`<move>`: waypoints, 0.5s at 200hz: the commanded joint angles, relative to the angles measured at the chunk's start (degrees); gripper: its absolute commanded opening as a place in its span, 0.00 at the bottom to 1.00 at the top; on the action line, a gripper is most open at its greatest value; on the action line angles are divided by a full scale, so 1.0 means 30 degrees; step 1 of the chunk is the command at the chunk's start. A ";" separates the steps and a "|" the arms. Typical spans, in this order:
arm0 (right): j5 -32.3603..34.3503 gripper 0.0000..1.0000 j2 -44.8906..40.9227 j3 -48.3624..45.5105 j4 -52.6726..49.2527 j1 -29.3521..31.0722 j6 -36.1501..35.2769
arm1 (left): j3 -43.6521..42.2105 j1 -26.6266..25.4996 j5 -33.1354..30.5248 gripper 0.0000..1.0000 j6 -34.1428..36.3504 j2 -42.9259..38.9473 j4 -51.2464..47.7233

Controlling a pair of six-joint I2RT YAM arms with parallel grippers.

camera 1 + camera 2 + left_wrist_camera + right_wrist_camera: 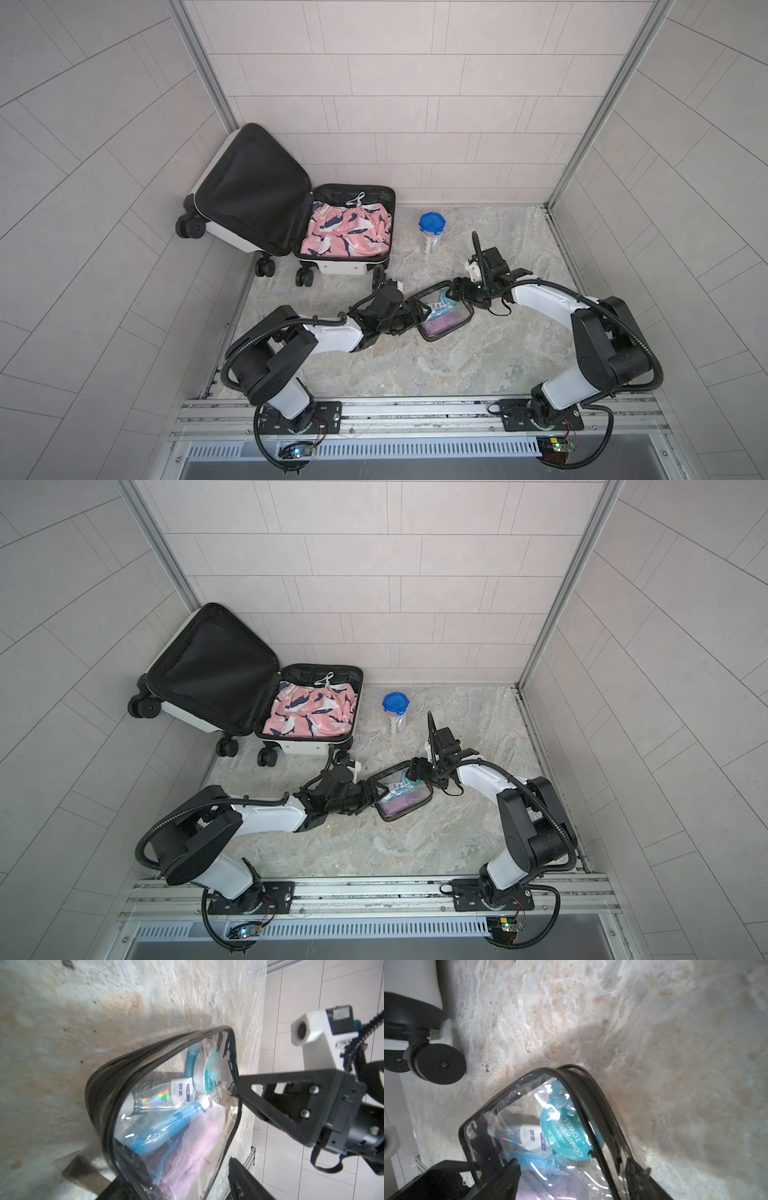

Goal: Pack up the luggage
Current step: 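Grasp the clear pouch sides with both grippers and lift it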

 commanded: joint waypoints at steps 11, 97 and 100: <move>0.0216 0.80 -0.1686 -0.0295 -0.0471 0.1944 0.1168 | 0.0071 0.1012 0.0661 0.71 0.0529 -0.0713 0.0033; 0.1740 0.77 -0.1508 -0.1489 -0.0342 0.3662 0.2485 | 0.1132 0.2603 0.0503 0.65 0.4482 -0.2222 -0.7482; 0.1762 0.77 -0.1446 -0.1516 -0.0306 0.3653 0.2447 | 0.1126 0.2636 0.0496 0.65 0.4575 -0.2215 -0.7610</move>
